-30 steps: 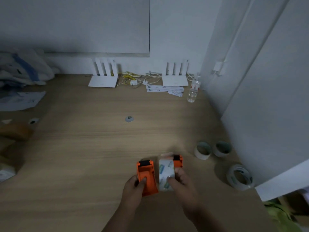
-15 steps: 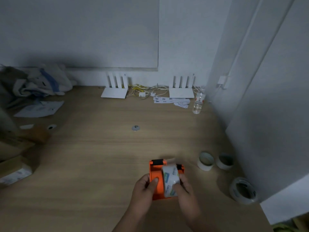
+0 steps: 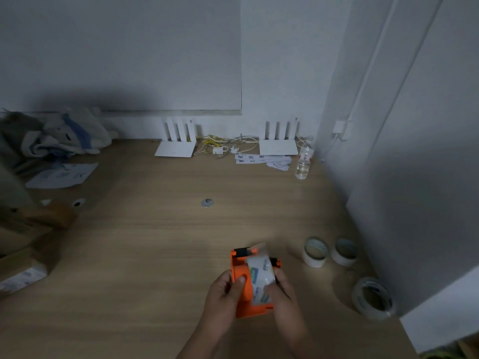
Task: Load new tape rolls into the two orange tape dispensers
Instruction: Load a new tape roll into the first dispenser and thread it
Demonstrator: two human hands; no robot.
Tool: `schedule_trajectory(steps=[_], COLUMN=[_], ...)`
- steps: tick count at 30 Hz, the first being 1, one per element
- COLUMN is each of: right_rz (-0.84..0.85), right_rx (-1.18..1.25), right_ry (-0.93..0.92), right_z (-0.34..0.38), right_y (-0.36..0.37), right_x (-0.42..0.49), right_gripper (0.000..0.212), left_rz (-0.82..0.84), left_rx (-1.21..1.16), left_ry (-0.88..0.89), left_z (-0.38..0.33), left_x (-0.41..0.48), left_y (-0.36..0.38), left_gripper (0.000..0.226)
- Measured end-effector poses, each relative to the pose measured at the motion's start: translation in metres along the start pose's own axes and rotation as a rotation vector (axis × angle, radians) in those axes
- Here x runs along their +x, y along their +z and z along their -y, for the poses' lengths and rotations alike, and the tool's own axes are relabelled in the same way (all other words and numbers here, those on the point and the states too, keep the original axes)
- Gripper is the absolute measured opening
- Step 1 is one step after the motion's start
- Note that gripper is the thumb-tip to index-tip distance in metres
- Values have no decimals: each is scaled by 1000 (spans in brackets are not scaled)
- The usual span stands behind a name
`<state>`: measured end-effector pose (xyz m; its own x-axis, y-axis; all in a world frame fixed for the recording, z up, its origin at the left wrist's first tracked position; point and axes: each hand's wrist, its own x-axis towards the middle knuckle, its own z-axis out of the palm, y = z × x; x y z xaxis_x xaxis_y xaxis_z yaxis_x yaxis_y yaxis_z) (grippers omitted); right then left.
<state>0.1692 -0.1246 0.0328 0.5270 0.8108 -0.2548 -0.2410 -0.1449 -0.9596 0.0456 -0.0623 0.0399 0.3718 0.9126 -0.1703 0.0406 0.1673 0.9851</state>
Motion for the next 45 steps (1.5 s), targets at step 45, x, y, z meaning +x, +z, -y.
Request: schedule_trajectory(steps=[45], right_rz=[59], right_rx=[-352], right_ry=[-145], right_z=[84], right_y=[17], right_x=[55], right_gripper=[20], left_rz=[33], left_rx=[-58], left_ry=[50], left_z=[2], left_x=[-19], left_y=[16], left_gripper=[42])
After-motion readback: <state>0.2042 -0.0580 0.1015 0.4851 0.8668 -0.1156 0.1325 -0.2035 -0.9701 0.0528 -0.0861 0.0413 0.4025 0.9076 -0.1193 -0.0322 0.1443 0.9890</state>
